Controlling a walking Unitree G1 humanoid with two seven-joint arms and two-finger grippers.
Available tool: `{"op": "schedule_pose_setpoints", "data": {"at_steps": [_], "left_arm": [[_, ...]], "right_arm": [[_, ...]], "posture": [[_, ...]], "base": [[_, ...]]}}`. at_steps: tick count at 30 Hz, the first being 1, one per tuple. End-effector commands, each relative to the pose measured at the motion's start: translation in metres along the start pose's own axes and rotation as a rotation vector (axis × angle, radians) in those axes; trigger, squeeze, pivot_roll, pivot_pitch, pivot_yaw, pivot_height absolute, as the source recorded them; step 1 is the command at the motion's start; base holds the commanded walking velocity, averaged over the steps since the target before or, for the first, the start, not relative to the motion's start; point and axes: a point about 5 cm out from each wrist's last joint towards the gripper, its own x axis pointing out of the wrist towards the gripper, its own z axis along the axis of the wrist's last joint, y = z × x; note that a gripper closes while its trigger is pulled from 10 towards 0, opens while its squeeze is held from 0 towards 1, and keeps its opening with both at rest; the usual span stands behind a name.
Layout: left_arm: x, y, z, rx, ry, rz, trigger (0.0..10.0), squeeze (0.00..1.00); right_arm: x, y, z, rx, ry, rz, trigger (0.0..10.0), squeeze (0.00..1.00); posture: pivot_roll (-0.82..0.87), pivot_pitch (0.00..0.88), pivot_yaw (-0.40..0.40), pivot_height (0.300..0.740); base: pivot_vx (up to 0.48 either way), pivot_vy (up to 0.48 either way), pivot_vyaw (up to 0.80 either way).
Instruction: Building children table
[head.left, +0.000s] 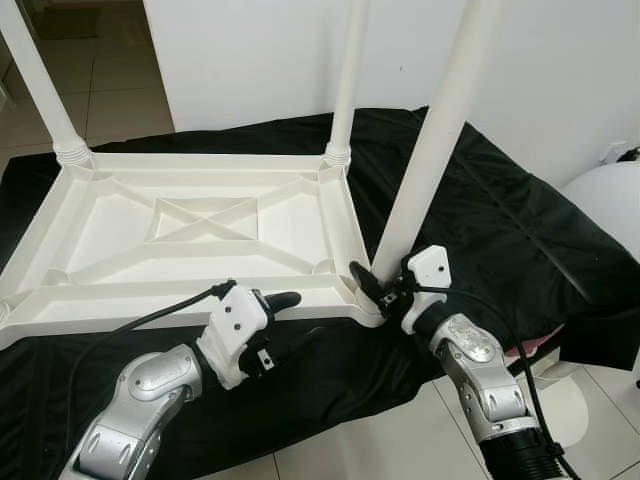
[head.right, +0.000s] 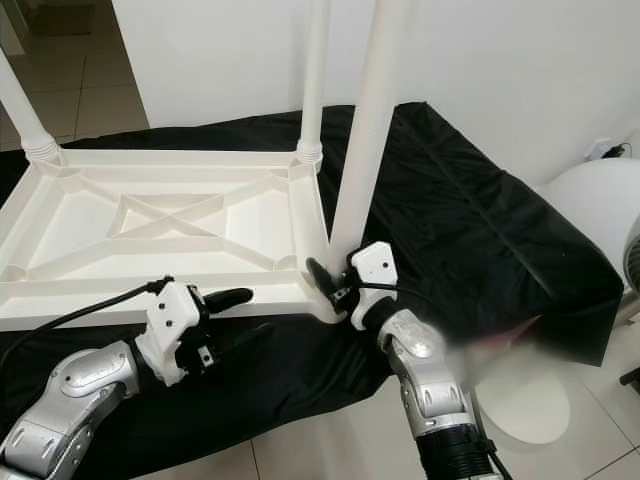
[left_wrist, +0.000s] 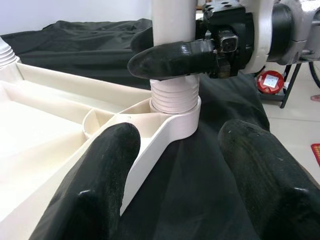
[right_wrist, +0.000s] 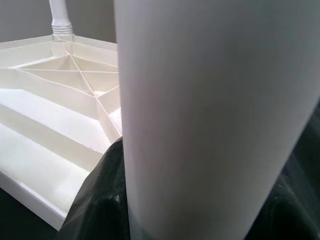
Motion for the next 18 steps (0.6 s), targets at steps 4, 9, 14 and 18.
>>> {"op": "schedule_pose_setpoints", "data": {"at_steps": [4,9,14,18], "left_arm": [[0.000,0.002,-0.001,0.007,0.006,0.003,10.0,0.00],[0.001,0.002,-0.001,0.008,0.003,0.003,10.0,0.00],[0.001,0.003,-0.001,0.009,0.002,0.002,10.0,0.00],[0.002,0.003,-0.002,0.011,0.000,0.000,10.0,0.00]], "right_arm": [[-0.008,0.001,-0.027,0.047,0.125,-0.065,10.0,0.00],[-0.005,0.000,-0.029,0.085,0.125,-0.182,10.0,0.00],[0.000,0.000,-0.027,0.101,0.127,-0.281,10.0,0.00],[0.006,-0.001,-0.028,0.105,0.145,-0.430,10.0,0.00]], "posture": [[0.01,0.078,-0.028,0.740],[0.01,0.076,-0.031,0.740],[0.00,0.075,-0.032,0.740],[0.01,0.068,-0.041,0.740]], "base": [[0.000,0.000,0.00],[0.000,0.000,0.00],[0.000,0.000,0.00],[0.000,0.000,0.00]]}}
